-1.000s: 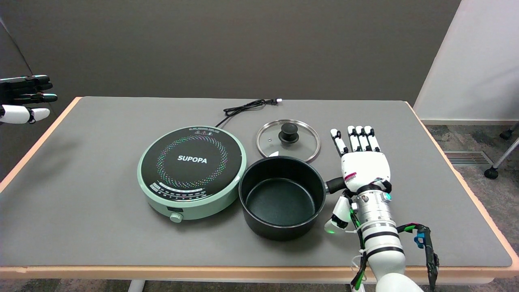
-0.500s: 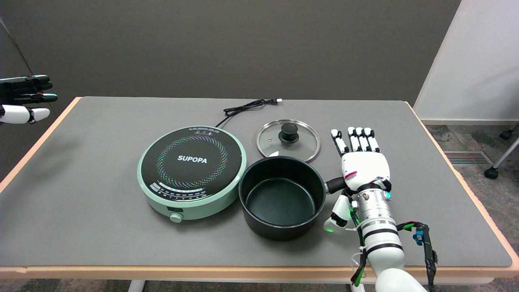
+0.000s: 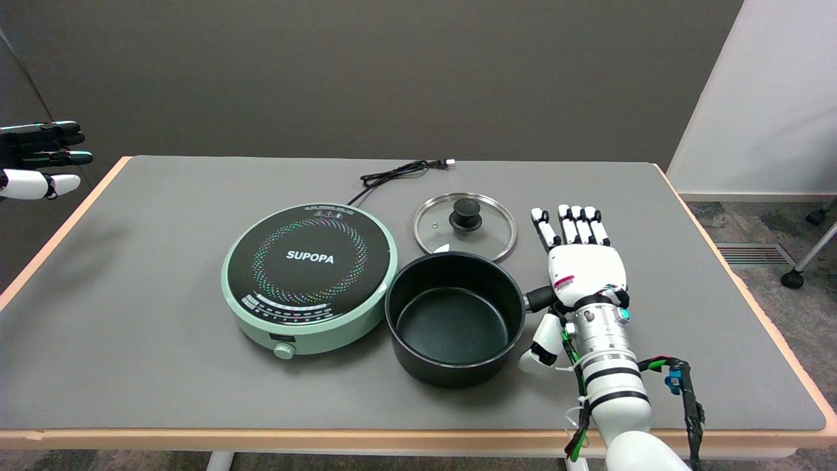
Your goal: Pick up the pot.
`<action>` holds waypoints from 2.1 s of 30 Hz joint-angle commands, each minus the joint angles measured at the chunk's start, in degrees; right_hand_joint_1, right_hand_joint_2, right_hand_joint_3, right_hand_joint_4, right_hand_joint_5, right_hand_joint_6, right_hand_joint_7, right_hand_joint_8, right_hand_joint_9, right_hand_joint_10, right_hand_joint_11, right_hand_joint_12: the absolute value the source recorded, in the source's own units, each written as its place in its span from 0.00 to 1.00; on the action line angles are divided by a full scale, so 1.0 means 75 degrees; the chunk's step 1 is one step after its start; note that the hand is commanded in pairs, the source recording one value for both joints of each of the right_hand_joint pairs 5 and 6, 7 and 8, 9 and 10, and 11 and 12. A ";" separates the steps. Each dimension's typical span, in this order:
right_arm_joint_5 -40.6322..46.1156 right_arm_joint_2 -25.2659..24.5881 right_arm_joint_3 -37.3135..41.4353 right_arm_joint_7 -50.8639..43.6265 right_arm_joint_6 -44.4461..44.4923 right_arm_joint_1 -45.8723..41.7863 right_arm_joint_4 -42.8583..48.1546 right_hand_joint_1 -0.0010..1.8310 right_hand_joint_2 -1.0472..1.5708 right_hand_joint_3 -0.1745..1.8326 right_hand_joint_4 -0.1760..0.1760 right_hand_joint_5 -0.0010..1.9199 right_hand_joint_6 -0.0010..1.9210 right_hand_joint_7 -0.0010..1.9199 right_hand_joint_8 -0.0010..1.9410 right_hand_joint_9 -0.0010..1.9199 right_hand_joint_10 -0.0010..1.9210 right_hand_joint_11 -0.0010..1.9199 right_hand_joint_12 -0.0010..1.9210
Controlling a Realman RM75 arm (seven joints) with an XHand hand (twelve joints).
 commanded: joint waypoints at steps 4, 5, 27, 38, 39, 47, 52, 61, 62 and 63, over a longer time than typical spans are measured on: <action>0.0402 0.0007 -0.0014 0.0041 -0.0054 -0.0027 0.0110 0.56 0.03 0.61 1.00 0.01 0.01 0.01 0.01 0.01 0.01 0.01 0.01; 0.0442 0.0007 -0.0011 0.0041 -0.0054 -0.0031 0.0114 0.56 0.03 0.61 1.00 0.01 0.01 0.01 0.01 0.01 0.01 0.01 0.01; 0.0506 0.0039 -0.0032 0.0041 -0.0054 -0.0180 0.0107 0.58 0.02 0.62 1.00 0.01 0.01 0.01 0.01 0.01 0.01 0.01 0.01; 0.0613 0.0050 -0.0014 0.0041 -0.0097 -0.0190 0.0082 0.58 0.02 0.63 1.00 0.01 0.01 0.01 0.01 0.01 0.01 0.01 0.01; 0.0623 0.0050 -0.0004 0.0041 -0.0128 -0.0190 0.0075 0.58 0.02 0.63 1.00 0.01 0.01 0.01 0.01 0.01 0.01 0.01 0.01; 0.0624 0.0050 0.0011 0.0041 -0.0139 -0.0162 0.0060 0.58 0.02 0.63 1.00 0.01 0.01 0.01 0.01 0.01 0.01 0.01 0.01; 0.0602 0.0061 0.0011 0.0041 -0.0139 -0.0158 0.0082 0.57 0.01 0.66 1.00 0.00 0.00 0.00 0.00 0.00 0.00 0.00 0.00; 0.0574 0.0061 0.0011 -0.0009 -0.0139 -0.0137 0.0100 0.53 0.02 0.68 1.00 0.00 0.00 0.00 0.00 0.00 0.00 0.00 0.00; 0.0570 0.0061 0.0011 -0.0013 -0.0139 -0.0137 0.0110 0.53 0.02 0.67 1.00 0.00 0.00 0.00 0.00 0.00 0.00 0.00 0.00; 0.0570 0.0061 0.0011 -0.0013 -0.0139 -0.0137 0.0114 0.53 0.03 0.65 1.00 0.00 0.00 0.00 0.00 0.00 0.00 0.00 0.00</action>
